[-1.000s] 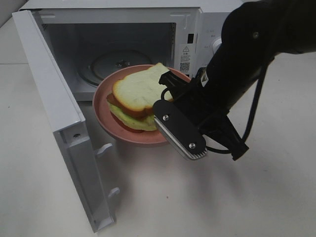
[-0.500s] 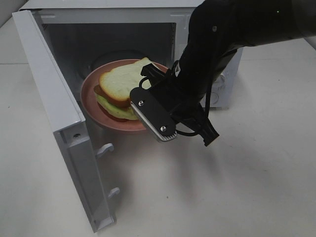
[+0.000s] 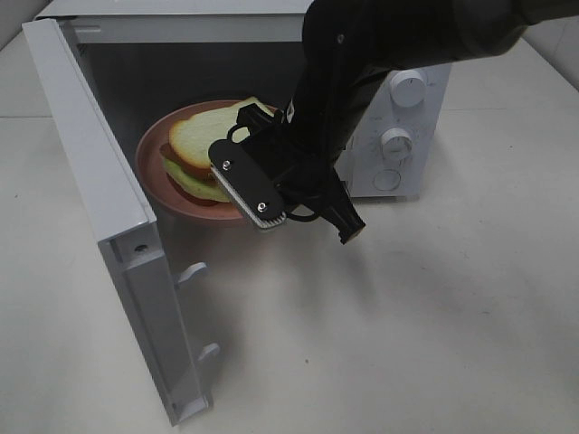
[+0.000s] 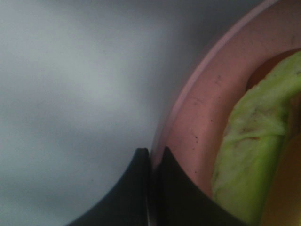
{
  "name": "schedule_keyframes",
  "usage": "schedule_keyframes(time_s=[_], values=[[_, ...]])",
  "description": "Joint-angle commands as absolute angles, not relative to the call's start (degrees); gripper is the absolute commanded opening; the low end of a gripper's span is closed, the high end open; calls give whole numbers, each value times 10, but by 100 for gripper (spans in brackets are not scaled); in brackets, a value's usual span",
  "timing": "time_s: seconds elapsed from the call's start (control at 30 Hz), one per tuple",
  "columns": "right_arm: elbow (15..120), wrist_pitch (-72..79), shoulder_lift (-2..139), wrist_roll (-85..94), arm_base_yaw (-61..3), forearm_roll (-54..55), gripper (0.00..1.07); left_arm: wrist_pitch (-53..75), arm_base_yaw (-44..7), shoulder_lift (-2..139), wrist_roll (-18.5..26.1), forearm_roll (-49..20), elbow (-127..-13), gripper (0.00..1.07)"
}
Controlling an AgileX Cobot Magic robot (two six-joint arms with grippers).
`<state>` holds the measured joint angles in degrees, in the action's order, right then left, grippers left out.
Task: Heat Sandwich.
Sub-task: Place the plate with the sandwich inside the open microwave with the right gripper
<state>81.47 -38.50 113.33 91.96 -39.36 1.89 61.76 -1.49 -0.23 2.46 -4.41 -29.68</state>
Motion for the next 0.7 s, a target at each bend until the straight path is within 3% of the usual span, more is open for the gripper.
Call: schedule_keyframes(time_s=[0.03, 0.7], values=[[847, -399, 1146, 901, -395, 15, 0, 614, -12, -15, 21, -49, -296, 98], [1047, -498, 1262, 810, -395, -21, 0, 614, -12, -15, 21, -49, -296, 98]])
